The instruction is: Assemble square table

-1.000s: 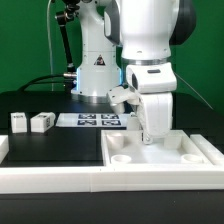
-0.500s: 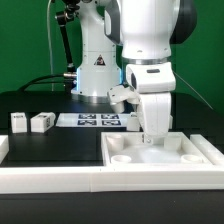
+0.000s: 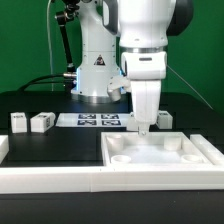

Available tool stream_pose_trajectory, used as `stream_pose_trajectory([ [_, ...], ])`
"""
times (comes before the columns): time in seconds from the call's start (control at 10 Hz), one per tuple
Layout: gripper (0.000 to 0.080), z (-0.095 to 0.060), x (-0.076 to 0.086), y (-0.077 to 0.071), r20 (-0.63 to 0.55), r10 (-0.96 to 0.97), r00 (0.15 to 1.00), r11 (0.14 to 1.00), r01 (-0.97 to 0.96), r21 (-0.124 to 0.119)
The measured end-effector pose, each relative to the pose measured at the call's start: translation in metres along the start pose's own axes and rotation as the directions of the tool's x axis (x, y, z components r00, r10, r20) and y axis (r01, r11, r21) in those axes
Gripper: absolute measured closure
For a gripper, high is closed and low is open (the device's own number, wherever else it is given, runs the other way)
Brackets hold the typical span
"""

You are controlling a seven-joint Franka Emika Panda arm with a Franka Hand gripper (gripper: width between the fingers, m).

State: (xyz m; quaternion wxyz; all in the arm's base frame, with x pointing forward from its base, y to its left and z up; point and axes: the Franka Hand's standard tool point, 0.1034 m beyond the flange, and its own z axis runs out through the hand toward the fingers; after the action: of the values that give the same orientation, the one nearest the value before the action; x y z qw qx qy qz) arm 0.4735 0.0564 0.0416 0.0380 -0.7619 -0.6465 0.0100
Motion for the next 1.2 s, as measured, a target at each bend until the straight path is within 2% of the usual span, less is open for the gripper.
stream_pose_trajectory([
  [0.2, 0.0151, -0.021, 0.002, -0.018, 0.009, 0.095, 0.995, 0.995, -0.095, -0.022],
  [0.3, 0.0151, -0.023, 0.004, -0.023, 0.011, 0.102, 0.995, 0.995, -0.102, -0.024],
  [0.7, 0.0151, -0.022, 0.002, -0.023, 0.01, 0.138, 0.99, 0.99, -0.138, -0.021],
  [0.8, 0.0151, -0.022, 0.003, -0.025, 0.005, 0.194, 0.981, 0.981, -0.194, -0.028],
  [0.9, 0.0151, -0.021, 0.008, -0.035, -0.017, 0.369, 0.929, 0.928, -0.369, -0.052],
  [1.0, 0.0151, -0.021, 0.013, -0.045, -0.012, 0.52, 0.854, 0.853, -0.52, -0.041],
  [1.2, 0.0151, -0.022, 0.03, -0.052, -0.016, 0.729, 0.685, 0.684, -0.729, -0.035],
])
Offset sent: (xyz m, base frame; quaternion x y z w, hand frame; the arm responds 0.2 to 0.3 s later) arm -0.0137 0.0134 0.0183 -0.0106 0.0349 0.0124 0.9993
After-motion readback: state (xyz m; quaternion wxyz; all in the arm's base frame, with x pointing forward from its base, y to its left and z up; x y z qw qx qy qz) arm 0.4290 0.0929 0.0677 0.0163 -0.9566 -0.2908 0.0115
